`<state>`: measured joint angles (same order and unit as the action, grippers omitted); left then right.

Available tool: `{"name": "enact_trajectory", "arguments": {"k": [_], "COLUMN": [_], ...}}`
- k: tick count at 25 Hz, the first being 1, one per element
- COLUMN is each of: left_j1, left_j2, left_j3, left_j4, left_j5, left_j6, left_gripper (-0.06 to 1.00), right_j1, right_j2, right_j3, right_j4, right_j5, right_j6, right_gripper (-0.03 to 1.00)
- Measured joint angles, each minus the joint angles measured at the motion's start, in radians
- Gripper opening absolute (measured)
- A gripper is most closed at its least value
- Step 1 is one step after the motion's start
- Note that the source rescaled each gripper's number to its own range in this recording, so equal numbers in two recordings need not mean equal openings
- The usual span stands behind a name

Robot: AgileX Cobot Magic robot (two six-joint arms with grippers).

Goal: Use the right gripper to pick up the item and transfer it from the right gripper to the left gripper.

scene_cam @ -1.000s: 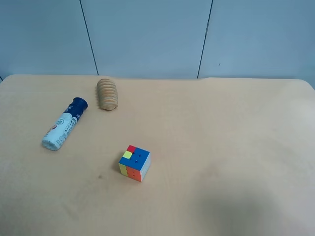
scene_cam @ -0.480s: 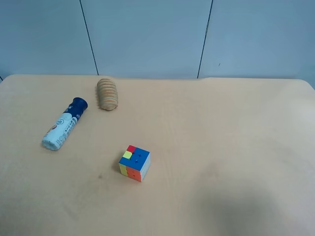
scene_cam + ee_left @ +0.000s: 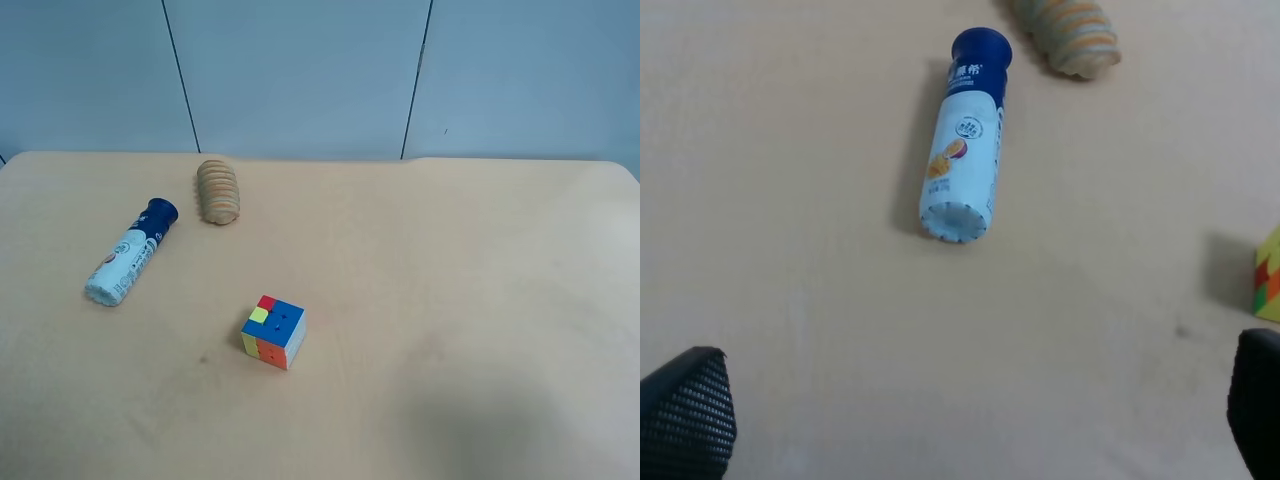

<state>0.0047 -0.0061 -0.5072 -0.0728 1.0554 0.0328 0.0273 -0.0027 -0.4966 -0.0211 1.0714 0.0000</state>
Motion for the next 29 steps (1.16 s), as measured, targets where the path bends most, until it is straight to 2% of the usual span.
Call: {"name": "enact_trajectory", "arguments": {"k": [6, 29], "left_j1": [0.09, 0.093], "left_j2": [0.0, 0.0], "left_j3": [0.0, 0.0], "left_j4": [-0.045, -0.05], "left_j5": [0.0, 0.0], "left_j6": [0.061, 0.071], "left_gripper": [1.0, 1.0], "right_j1": [0.0, 0.0], "right_j2": [0.0, 0.0], "right_j3": [0.0, 0.0], "right_j4": [0.0, 0.0], "right_j5": [0.0, 0.0], "right_j6": [0.0, 0.0], "right_gripper": [1.0, 1.0]}}
